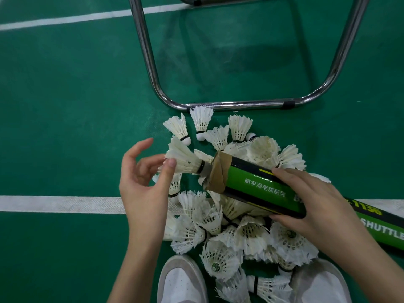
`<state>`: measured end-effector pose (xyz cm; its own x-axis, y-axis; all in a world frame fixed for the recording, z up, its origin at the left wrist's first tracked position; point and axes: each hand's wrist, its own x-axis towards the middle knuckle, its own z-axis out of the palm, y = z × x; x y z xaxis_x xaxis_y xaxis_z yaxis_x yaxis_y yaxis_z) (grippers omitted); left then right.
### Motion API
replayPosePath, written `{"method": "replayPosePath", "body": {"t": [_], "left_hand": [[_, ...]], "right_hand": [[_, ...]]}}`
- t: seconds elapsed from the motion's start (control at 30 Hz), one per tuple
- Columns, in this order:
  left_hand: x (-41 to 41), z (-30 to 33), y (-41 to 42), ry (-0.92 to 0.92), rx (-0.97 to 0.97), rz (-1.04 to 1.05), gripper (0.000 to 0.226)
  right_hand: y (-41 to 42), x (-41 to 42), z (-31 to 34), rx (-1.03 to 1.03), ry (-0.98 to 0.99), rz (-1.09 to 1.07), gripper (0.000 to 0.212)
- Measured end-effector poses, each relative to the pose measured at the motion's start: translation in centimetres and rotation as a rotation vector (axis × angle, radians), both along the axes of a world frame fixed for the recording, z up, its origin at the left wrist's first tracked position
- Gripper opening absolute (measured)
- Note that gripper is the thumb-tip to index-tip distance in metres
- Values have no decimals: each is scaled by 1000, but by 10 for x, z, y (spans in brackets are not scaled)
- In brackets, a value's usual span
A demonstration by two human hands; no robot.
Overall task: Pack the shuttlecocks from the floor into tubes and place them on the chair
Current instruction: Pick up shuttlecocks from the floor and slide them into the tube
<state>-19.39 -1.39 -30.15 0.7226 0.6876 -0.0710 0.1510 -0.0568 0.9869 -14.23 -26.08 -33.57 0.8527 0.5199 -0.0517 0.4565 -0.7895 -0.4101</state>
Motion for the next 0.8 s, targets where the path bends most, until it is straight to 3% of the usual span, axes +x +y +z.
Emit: {"method": "replayPosePath", "body": {"t": [0.27,0.37,0.43,0.63,0.8], "left_hand": [[1,-3,-21,25,-247,-213,46],[0,-5,-27,54,-260,-302,36],[0,-3,-29,64,-254,-345,32],[0,-9,-28,102,-114,-455,61],[1,-13,-28,111,-19,-455,73]], "right_hand": [[1,0,1,10,-5,6,92],[0,-1,1,-3,-11,2,92],[-1,-1,1,-2,-14,-7,92],[1,-1,1,11,-32,-12,91],[3,-3,1,16,-35,-11,92]]}}
